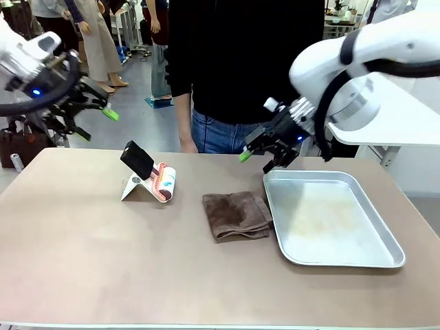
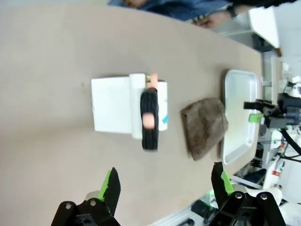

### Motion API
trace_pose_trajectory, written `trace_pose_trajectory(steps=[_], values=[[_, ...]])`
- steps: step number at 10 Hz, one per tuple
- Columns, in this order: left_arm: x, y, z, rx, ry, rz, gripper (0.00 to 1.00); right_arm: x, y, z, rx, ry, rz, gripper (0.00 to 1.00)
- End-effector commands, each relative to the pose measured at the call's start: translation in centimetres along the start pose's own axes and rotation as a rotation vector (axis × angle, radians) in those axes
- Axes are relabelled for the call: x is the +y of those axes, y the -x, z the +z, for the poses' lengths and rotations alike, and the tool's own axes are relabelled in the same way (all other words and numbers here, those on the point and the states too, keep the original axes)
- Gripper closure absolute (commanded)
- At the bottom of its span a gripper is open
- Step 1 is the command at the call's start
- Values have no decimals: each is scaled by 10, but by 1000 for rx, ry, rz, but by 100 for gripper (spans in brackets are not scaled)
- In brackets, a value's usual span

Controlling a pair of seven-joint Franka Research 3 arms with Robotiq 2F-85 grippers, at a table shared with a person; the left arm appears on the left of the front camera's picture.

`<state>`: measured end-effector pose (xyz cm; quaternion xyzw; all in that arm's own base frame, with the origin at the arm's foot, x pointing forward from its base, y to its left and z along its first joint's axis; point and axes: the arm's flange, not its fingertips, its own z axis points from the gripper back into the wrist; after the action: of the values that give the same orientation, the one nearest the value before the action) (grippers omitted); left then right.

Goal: Clean the surface of the table.
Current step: Return the Lint Roller and towel to their original positions.

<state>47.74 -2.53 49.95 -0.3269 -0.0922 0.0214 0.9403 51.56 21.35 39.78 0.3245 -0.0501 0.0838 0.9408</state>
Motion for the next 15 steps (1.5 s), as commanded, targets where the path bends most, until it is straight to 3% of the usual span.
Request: trace_pose_trajectory(steps=[1,4,5,8,9,12,15], values=[[5,43,34,18,114,10,0,-29,30,38,-78,-206,-45,0],[43,103,78,108,346,-8,0,-74,81,135,-206,-574,-154,0],[57,115,86,78,395,15,0,-84,97,156,-235,-693,-158,0],[120,134,102,136,636,31,0,-123,131,205,-216,-978,-163,0],[144,136,106,130,647,64,0,-139,136,216,-203,-1028,-181,0],[182,144,110,152,789,67,0,-184,141,224,-194,-1134,-229,0],[172,138,112,34,893,32,0,-188,138,212,-196,-891,-408,0]])
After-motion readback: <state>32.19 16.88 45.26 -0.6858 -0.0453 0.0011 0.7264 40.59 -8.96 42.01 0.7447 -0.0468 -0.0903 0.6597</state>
